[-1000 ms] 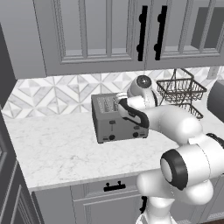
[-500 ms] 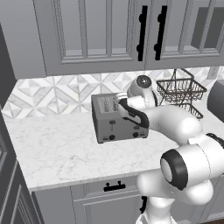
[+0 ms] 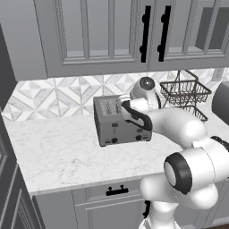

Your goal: Start the toaster. Once the lever pops up, take the bread to the plate on the dining counter.

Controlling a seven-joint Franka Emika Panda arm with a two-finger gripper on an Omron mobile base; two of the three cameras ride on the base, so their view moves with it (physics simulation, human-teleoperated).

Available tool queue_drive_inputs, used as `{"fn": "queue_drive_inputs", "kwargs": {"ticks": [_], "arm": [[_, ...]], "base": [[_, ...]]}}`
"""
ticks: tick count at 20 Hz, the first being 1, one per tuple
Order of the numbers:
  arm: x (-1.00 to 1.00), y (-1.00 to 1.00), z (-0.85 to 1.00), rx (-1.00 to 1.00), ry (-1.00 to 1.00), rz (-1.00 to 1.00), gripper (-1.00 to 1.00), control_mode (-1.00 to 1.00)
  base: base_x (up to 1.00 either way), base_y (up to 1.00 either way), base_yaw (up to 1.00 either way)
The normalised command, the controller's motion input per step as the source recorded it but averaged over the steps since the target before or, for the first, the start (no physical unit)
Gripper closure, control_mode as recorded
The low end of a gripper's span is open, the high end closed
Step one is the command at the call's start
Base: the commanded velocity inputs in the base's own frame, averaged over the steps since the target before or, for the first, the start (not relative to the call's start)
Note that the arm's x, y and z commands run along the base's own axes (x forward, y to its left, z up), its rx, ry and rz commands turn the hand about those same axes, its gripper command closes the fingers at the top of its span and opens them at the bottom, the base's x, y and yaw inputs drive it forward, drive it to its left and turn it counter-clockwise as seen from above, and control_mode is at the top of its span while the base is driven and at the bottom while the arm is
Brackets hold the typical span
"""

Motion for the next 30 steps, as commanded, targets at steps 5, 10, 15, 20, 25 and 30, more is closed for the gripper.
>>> {"fn": "queue_drive_inputs", "kwargs": {"ticks": [5,10,15,20,25,30], "arm": [[0.0,0.0,0.0,0.0,0.0,0.0,-1.0,-1.0],[0.0,0.0,0.0,0.0,0.0,0.0,-1.0,-1.0],[0.0,0.0,0.0,0.0,0.0,0.0,-1.0,-1.0],[0.0,0.0,0.0,0.0,0.0,0.0,-1.0,-1.0],[0.0,0.0,0.0,0.0,0.0,0.0,-1.0,-1.0],[0.0,0.0,0.0,0.0,0.0,0.0,-1.0,-1.0]], "base": [[0.0,0.0,0.0],[0.0,0.0,0.0],[0.0,0.0,0.0],[0.0,0.0,0.0],[0.0,0.0,0.0],[0.0,0.0,0.0]]}}
